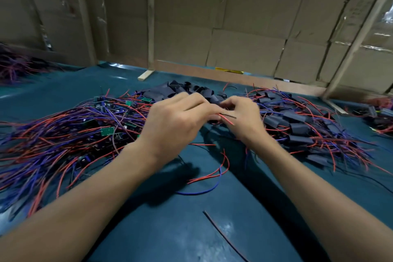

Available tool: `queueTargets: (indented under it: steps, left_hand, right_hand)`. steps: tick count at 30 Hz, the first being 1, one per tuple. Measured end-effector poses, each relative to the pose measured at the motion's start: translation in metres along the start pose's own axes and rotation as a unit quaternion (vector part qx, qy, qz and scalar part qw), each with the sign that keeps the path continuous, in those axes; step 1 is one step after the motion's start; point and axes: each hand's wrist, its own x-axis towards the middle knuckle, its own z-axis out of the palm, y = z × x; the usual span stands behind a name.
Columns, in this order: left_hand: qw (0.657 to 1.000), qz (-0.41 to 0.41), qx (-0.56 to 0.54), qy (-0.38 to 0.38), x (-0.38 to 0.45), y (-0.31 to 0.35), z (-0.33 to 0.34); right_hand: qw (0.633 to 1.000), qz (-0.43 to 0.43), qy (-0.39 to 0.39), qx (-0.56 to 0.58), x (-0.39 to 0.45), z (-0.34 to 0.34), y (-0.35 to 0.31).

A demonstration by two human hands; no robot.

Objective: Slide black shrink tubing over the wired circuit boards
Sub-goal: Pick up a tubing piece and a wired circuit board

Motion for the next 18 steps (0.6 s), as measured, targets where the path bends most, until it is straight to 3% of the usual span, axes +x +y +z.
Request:
queueTargets:
  steps: [6, 11, 18]
  left_hand:
    - [0.992, -0.028, -0.088, -0.09, -0.003, 0.003, 0.013]
    - [0.981, -0.085, -0.146, -0.1, -0.005, 0.006, 0.021]
    - [0.951, -0.164, -0.242, -0.1, -0.007, 0.011, 0.017]
  right_hand:
    - [0.977, 0.057, 0.004, 0.207, -0.037, -0.044, 0.021]
    - [0.927, 0.058, -0.101, 0.357, -0.062, -0.062, 0.02]
    - [0.938, -0.009, -0.165, 0.305, -0.066, -0.057, 0.025]
